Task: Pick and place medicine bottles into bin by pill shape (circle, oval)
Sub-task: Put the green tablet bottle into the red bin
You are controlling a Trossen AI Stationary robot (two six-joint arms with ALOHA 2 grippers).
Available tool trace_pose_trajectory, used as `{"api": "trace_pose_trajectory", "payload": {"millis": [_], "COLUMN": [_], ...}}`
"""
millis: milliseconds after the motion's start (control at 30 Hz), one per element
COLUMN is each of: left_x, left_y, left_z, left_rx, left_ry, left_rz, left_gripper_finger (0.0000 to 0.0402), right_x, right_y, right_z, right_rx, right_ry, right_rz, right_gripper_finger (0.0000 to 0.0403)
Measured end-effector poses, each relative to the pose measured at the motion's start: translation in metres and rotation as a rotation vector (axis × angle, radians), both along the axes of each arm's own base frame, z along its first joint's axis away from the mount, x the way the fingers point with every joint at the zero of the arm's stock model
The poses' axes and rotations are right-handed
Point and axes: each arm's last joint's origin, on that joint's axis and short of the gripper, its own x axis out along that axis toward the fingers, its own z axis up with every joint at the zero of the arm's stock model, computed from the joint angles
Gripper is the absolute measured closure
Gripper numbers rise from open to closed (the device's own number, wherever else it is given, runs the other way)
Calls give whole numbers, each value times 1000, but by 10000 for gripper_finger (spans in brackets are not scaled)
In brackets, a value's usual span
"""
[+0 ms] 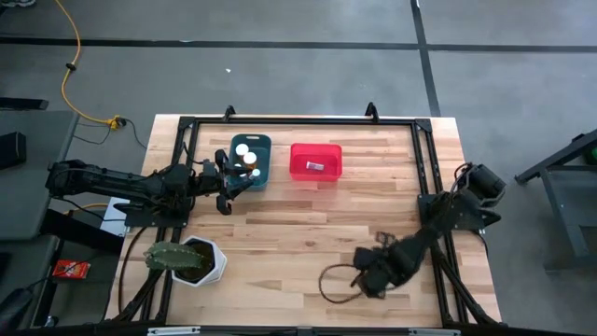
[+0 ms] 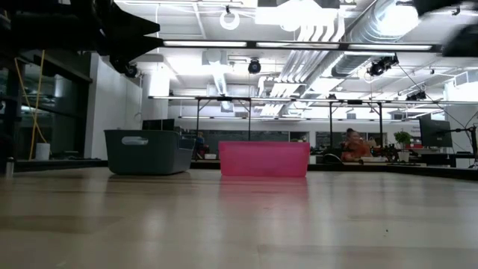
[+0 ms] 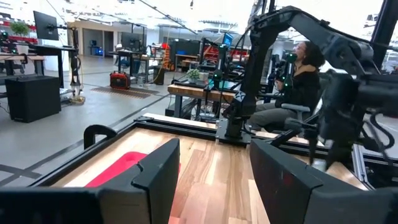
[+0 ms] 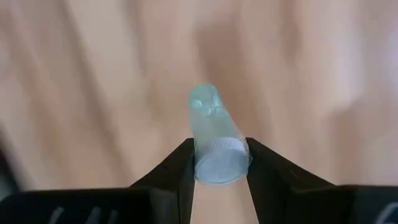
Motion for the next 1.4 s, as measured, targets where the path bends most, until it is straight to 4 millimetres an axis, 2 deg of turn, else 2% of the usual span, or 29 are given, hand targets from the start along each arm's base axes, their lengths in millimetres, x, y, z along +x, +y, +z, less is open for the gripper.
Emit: {"api": "trace_pose_trajectory", "payload": {"millis": [200, 267, 367, 500, 600, 733, 900, 1000, 1100, 1233, 1400], "left_x": [0, 0, 0, 0, 0, 0, 0, 0, 0, 0, 0], "left_y": [0, 0, 0, 0, 0, 0, 0, 0, 0, 0, 0], "left_z": [0, 0, 0, 0, 0, 0, 0, 0, 0, -1, -1], "left_rx": [0, 0, 0, 3, 3, 8, 10, 10, 9, 9, 9], "left_ry": [-1, -1, -1, 0, 1, 2, 3, 5, 8, 11, 11], "left_rz": [0, 0, 0, 1, 1, 1, 1, 2, 2, 2, 2], "left_gripper_finger": [216, 216, 216, 216, 216, 216, 216, 216, 216, 216, 216], "right_x": [30, 43, 64, 87, 97, 103, 102, 106, 112, 116, 118], "right_y": [-45, -65, -99, -152, -191, -235, -279, -298, -308, -314, -314], "right_z": [19, 24, 28, 32, 38, 63, 78, 71, 55, 34, 18], "right_rx": [-344, -465, -546, -551, -548, -498, -399, -339, -253, -199, -160], "right_ry": [-258, -303, -329, -338, -341, -343, -213, -161, -126, -50, 22], "right_rz": [166, 187, 188, 149, 131, 50, -82, -121, -110, -110, -160], "right_gripper_finger": [298, 298, 298, 297, 297, 297, 297, 297, 297, 297, 297]}}
